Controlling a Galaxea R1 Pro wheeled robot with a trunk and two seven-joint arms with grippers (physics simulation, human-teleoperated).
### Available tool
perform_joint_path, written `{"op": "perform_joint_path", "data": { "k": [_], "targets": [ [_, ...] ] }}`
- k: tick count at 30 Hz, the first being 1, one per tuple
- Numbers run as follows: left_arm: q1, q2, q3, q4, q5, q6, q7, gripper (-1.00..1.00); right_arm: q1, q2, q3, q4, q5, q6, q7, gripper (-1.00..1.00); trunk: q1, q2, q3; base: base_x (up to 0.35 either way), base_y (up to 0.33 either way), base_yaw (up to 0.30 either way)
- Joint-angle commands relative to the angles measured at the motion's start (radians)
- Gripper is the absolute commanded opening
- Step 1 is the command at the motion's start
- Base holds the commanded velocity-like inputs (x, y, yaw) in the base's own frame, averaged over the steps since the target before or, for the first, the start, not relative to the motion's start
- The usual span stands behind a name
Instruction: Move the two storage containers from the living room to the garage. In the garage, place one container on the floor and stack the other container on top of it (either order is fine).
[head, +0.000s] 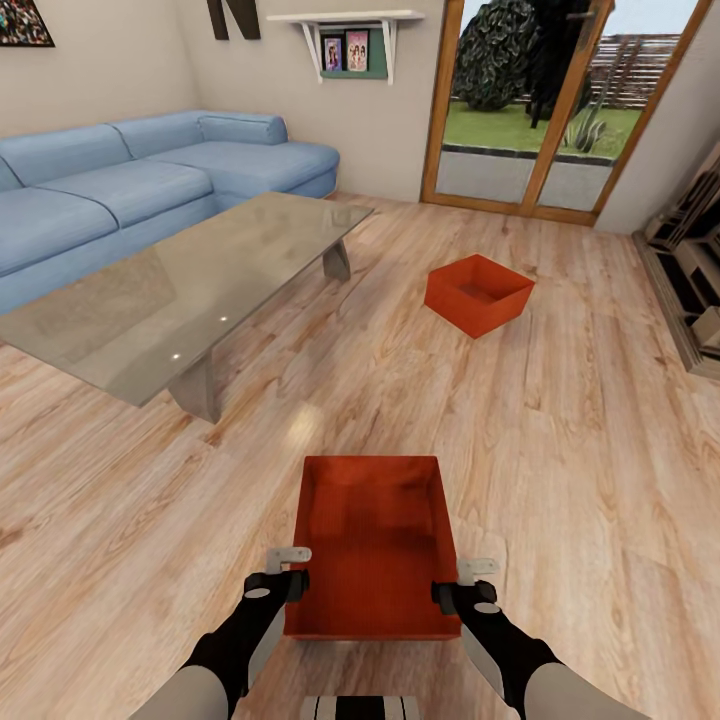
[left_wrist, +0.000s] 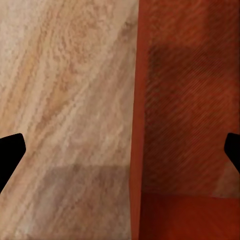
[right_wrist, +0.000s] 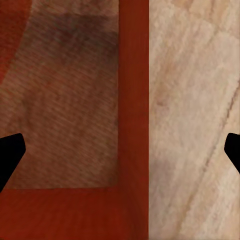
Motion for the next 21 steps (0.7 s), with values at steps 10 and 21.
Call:
{"op": "perform_joint_path", "data": {
  "k": [10,21],
  "targets": [
    [0.0,0.001,0.0,-0.002,-0.001,0.006,0.003,1.0,0.0,-0.004,0.009,-0.001,-0.009,0.002,-0.006,1.0,0.0,0.0,-0.001,0.0,0.0,0.0],
    [0.0,0.0,0.0,-0.002,-0.001,0.006,0.003,1.0,0.0,-0.004,0.009,-0.001,-0.009,0.002,-0.006,1.0,0.031,-0.056,-0.026,0.0,0.0,0.0]
  ]
}}
